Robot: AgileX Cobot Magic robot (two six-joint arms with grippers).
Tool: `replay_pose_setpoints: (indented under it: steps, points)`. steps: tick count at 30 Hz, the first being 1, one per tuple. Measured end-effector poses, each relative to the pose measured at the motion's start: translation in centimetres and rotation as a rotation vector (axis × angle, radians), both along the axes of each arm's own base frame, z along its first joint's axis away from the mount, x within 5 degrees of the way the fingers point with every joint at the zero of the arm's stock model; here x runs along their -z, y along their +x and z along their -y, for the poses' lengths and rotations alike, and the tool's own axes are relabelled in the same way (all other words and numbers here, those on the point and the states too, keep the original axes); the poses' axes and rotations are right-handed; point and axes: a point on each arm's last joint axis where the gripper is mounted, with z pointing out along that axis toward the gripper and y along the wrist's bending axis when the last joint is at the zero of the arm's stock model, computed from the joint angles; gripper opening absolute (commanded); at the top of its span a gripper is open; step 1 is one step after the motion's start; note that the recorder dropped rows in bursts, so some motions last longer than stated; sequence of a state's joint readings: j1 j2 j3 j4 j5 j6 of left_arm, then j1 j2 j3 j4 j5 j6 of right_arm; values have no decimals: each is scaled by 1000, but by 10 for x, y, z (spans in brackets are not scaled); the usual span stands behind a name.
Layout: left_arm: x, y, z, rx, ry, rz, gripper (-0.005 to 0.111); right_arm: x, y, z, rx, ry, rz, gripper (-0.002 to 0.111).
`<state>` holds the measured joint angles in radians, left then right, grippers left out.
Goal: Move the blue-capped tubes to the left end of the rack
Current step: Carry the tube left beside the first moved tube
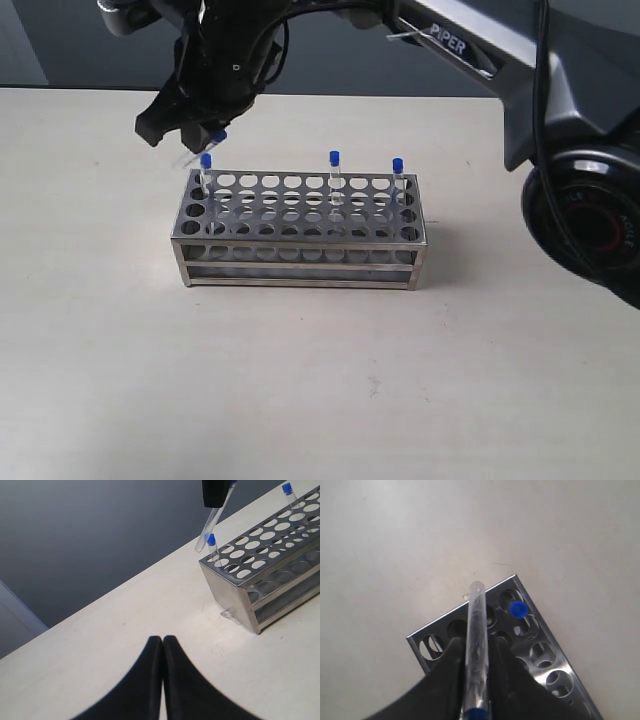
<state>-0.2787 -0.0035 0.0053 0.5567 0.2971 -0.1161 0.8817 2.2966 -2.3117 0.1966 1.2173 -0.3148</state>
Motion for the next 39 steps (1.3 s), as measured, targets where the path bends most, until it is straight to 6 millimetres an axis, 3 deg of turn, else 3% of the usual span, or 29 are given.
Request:
replay_pose_setpoints:
  steps: [9,22,30,39]
  points:
    - [0,0,0,0,0,0,1,-17,-5,3,10,36,1,0]
    - [0,0,0,0,0,0,1,8,-9,5,52,-15,-101,0]
    - [0,0,0,0,0,0,1,-28,-22,11,38,17,-24,0]
    - [0,0,0,0,0,0,1,-57,-58,14,-53,-27,109,0]
